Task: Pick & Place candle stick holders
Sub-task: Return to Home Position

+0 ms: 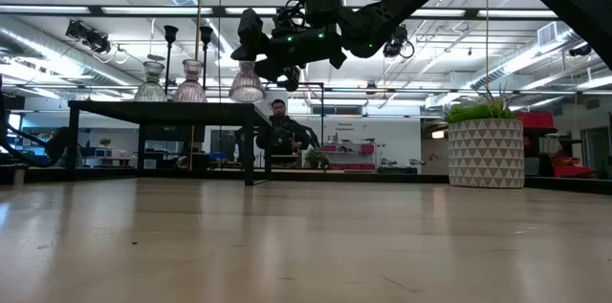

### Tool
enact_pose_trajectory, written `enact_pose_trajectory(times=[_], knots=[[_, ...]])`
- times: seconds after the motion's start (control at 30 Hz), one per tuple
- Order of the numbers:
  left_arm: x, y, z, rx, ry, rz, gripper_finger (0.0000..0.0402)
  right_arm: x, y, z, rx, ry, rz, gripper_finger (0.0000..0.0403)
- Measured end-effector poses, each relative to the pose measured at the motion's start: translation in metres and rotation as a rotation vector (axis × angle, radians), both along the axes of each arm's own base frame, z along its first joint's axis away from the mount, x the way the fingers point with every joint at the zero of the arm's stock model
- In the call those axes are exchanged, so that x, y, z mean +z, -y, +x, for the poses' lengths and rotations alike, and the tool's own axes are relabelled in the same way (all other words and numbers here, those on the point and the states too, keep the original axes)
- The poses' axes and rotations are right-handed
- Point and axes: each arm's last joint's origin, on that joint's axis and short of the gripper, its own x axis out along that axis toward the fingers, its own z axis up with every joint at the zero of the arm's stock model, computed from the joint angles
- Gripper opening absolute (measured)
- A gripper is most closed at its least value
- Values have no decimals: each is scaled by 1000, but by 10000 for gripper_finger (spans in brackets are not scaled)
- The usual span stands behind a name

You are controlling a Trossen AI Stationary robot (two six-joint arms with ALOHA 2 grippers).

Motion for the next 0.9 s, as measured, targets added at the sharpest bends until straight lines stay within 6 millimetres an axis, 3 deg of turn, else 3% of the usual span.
enact_pose_trajectory(times=[0.9], knots=[[0, 0, 0, -2, -1, 14, 360, 12, 1, -3, -5, 57, -19, 190]])
